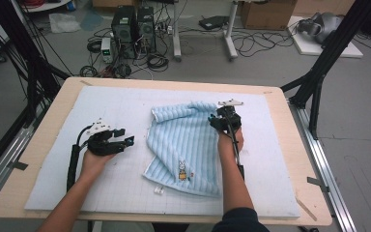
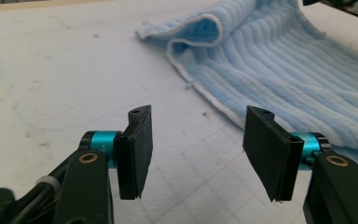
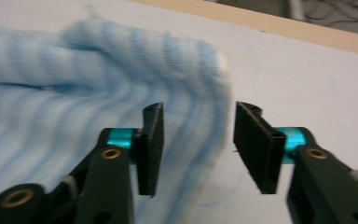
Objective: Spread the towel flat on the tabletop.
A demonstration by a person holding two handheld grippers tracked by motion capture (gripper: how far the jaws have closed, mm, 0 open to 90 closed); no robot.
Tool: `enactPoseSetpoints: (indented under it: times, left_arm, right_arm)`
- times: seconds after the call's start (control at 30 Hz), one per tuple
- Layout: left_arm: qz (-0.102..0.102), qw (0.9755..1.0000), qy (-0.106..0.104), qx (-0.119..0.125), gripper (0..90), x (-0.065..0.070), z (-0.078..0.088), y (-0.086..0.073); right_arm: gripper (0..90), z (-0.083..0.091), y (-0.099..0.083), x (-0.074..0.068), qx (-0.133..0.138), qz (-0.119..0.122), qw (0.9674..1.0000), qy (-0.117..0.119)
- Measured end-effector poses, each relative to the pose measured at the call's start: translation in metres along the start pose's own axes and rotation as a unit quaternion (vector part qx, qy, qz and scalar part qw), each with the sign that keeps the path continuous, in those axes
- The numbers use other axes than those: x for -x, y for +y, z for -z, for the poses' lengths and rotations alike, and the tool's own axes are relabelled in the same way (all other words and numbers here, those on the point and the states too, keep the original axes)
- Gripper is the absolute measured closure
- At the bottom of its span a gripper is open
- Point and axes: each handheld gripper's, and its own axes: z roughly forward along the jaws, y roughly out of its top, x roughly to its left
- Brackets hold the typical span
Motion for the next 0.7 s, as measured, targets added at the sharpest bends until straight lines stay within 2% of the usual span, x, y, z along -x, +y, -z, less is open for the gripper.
enactPoseSetpoints:
  times: [0.03,0.1,0.13,0.17,0.2,0.23,0.3,0.33,0.37,0.43,0.47,0.53,0.57,0.63,0.7]
  left_arm:
    - [-0.004,1.0000,-0.006,-0.003,43.3,0.004,-0.002,0.000]
    - [-0.007,0.9999,-0.010,-0.004,43.9,0.006,-0.002,0.001]
    - [-0.011,0.9998,-0.015,-0.007,43.9,0.008,-0.003,0.001]
    - [-0.013,0.9996,-0.020,-0.012,44.0,0.012,-0.005,0.000]
    - [-0.013,0.9996,-0.020,-0.012,44.0,0.012,-0.005,0.000]
    - [-0.016,0.9995,-0.023,-0.015,44.0,0.013,-0.006,0.000]
    - [-0.015,0.9993,-0.031,-0.017,44.0,0.017,-0.007,0.000]
    - [-0.015,0.9991,-0.034,-0.019,43.9,0.019,-0.007,0.000]
    - [-0.014,0.9991,-0.036,-0.019,43.9,0.021,-0.008,0.000]
    - [-0.017,0.9988,-0.040,-0.023,43.7,0.026,-0.008,-0.001]
    - [-0.021,0.9985,-0.043,-0.026,43.6,0.030,-0.007,-0.002]
    - [-0.024,0.9983,-0.046,-0.029,43.8,0.034,-0.006,-0.003]
    - [-0.028,0.9980,-0.049,-0.030,47.1,0.037,-0.005,-0.004]
    - [-0.031,0.9975,-0.055,-0.032,48.2,0.044,-0.003,-0.007]
    - [-0.033,0.9965,-0.068,-0.037,51.6,0.051,-0.001,-0.009]
  right_arm:
    - [47.0,0.003,-0.001,-0.001,0.003,0.003,1.0000,0.001]
    - [44.6,0.013,-0.006,-0.002,0.012,0.009,0.9997,0.019]
    - [44.6,0.013,-0.006,-0.002,0.012,0.009,0.9997,0.019]
    - [39.7,0.024,-0.012,-0.002,0.020,0.012,0.9993,0.030]
    - [39.7,0.024,-0.012,-0.002,0.020,0.012,0.9993,0.030]
    - [38.7,0.028,-0.016,-0.001,0.022,0.015,0.9987,0.042]
    - [36.5,0.037,-0.025,-0.001,0.015,0.019,0.9985,0.048]
    - [35.0,0.044,-0.036,0.001,0.000,0.026,0.9981,0.056]
    - [35.0,0.044,-0.036,0.001,0.000,0.026,0.9981,0.056]
    - [33.8,0.052,-0.048,0.004,-0.004,0.022,0.9977,0.064]
    - [31.8,0.060,-0.060,0.009,-0.001,0.011,0.9971,0.075]
    - [30.8,0.063,-0.064,0.010,-0.002,0.010,0.9971,0.076]
    - [30.3,0.072,-0.075,0.013,0.000,0.002,0.9967,0.081]
    - [30.2,0.076,-0.081,0.013,0.003,-0.001,0.9965,0.084]
    - [29.7,0.086,-0.094,0.012,0.005,0.013,0.9959,0.090]
